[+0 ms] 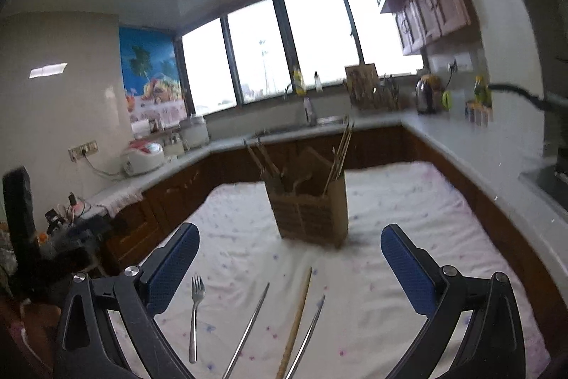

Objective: Organize utensils

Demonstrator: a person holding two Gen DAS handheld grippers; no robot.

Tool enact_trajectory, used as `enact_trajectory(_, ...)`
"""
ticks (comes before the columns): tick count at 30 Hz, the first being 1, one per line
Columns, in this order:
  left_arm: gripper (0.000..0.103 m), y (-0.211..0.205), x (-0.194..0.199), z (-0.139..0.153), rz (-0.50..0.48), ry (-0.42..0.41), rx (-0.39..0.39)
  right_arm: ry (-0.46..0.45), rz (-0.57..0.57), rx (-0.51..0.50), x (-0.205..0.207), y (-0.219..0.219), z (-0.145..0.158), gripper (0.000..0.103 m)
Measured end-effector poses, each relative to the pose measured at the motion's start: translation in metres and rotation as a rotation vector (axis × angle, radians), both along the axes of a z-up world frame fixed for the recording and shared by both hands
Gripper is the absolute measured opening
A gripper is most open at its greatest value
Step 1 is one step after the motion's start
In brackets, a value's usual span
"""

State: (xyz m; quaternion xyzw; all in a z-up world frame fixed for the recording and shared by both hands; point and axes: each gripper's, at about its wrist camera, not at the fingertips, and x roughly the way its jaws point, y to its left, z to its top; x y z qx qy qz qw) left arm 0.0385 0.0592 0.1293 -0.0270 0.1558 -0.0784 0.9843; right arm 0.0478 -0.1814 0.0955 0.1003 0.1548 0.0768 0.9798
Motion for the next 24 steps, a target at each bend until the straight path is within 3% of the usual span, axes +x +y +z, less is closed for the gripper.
enact_trajectory(2,0.102,0.0,-0.006,-0.012,0.001,-0.01,0.014,-0.036,-0.035,-0.025,-0.01,0.004,-0.014,0.103)
enact_trajectory(5,0.102,0.005,-0.013,-0.038,0.016,-0.003,-0.049,-0.074,-0.113,-0.045,-0.024,0.007,-0.041,0.103)
enact_trajectory(10,0.102,0.005,-0.012,-0.068,0.048,0.043,-0.034,-0.049,-0.115,-0.044,-0.027,0.009,-0.074,0.103)
enact_trajectory(24,0.102,-0.004,-0.021,-0.084,0.083,0.025,0.034,-0.035,-0.096,-0.1,-0.035,0.019,-0.092,0.103)
